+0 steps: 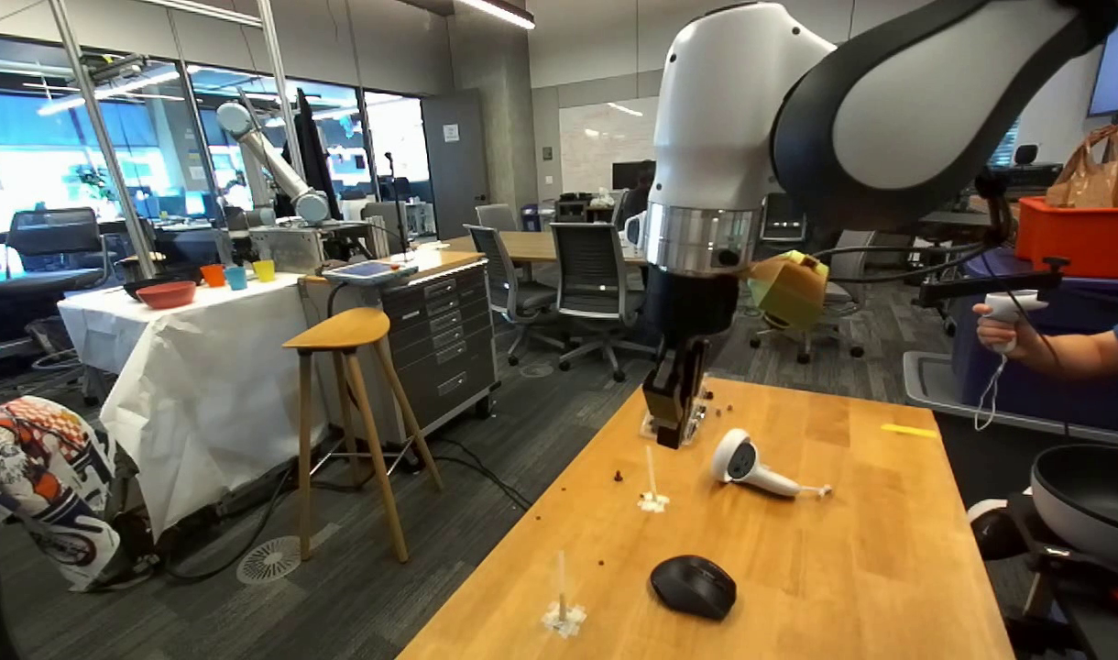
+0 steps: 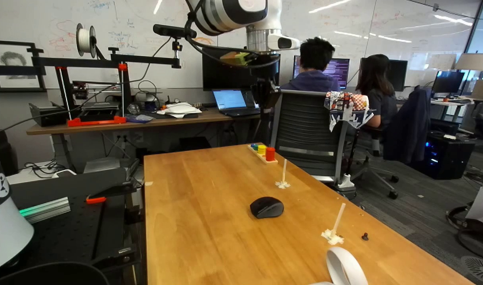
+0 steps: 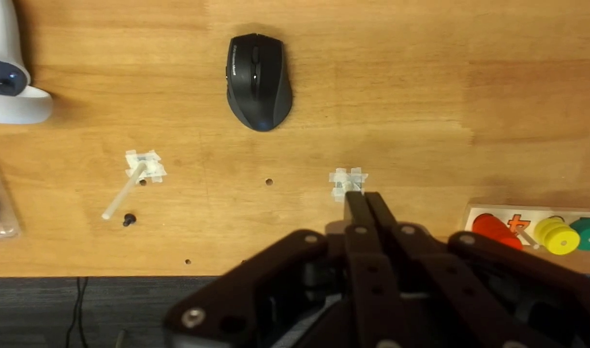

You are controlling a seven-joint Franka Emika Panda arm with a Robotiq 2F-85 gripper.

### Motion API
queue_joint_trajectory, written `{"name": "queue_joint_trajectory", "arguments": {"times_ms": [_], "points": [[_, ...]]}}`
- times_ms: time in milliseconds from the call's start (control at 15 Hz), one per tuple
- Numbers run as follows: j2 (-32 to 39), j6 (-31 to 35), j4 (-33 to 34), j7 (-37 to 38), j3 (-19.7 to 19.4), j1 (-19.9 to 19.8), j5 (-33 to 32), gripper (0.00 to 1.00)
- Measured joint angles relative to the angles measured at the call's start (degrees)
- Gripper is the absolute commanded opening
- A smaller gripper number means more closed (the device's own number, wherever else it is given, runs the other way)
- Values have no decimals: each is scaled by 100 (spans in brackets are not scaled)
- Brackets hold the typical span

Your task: Pick up the mouse

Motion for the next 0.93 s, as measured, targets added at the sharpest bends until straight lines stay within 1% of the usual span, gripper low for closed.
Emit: {"name": "queue_joint_trajectory", "arguments": {"times_ms": [133,200,267,333,667,733,867,933], "points": [[-46,-149,75,-67,21,-4,0,10],[-61,-201,105,-94,33,-7,4,34],[-71,-259,132,-109,45,-13,24,35],[-76,-311,159,-122,58,-20,63,40],[-77,-618,261,-341,119,-85,456,78],[-77,-643,273,-372,121,-96,499,87],[-77,-720,299,-410,123,-111,525,100],[-77,-748,309,-425,124,-118,526,100]]}}
